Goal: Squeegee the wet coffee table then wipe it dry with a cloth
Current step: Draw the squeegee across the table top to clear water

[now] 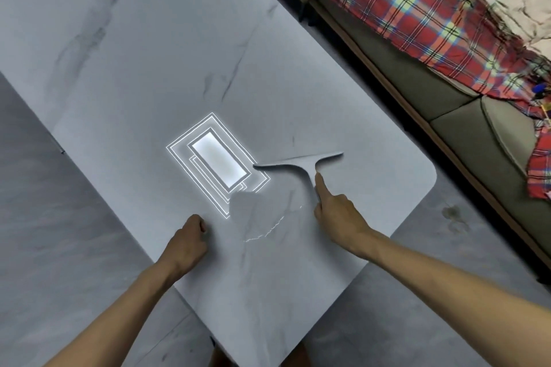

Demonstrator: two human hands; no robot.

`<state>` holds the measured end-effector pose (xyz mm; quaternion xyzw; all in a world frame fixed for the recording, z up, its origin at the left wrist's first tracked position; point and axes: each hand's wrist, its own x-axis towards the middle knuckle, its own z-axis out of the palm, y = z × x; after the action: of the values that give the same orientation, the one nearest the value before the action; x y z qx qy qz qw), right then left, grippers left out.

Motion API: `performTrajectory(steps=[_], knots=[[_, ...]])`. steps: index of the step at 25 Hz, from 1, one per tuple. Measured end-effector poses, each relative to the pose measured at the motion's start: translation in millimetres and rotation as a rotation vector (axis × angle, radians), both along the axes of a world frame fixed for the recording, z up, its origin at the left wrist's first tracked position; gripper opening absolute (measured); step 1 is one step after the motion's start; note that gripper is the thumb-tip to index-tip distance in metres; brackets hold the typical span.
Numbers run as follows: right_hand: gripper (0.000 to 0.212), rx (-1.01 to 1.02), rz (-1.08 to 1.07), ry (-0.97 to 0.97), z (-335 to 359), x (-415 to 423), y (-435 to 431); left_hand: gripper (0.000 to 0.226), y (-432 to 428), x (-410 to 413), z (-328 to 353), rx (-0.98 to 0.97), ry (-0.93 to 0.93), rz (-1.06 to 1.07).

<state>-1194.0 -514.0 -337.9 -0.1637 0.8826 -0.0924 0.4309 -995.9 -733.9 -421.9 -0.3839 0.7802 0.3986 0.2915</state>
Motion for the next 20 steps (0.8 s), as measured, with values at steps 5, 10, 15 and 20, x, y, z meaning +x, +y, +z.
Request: performTrajectory(steps=[5,10,15,20], knots=[[0.071,0.058,0.242,-0.017,20,53,8,0.017,-3,14,8,0.000,0.062,0.250],[0.051,-0.179,0.675,0.227,12,46,-102,0.014,-43,43,17,-0.256,0.174,0.518],[0.051,-0.242,0.951,0.280,-23,90,-205,0.010,-78,88,10,-0.363,0.141,0.539],[0.055,-0.199,0.806,0.293,-46,89,-182,0.018,-73,95,1,-0.185,0.133,0.411]])
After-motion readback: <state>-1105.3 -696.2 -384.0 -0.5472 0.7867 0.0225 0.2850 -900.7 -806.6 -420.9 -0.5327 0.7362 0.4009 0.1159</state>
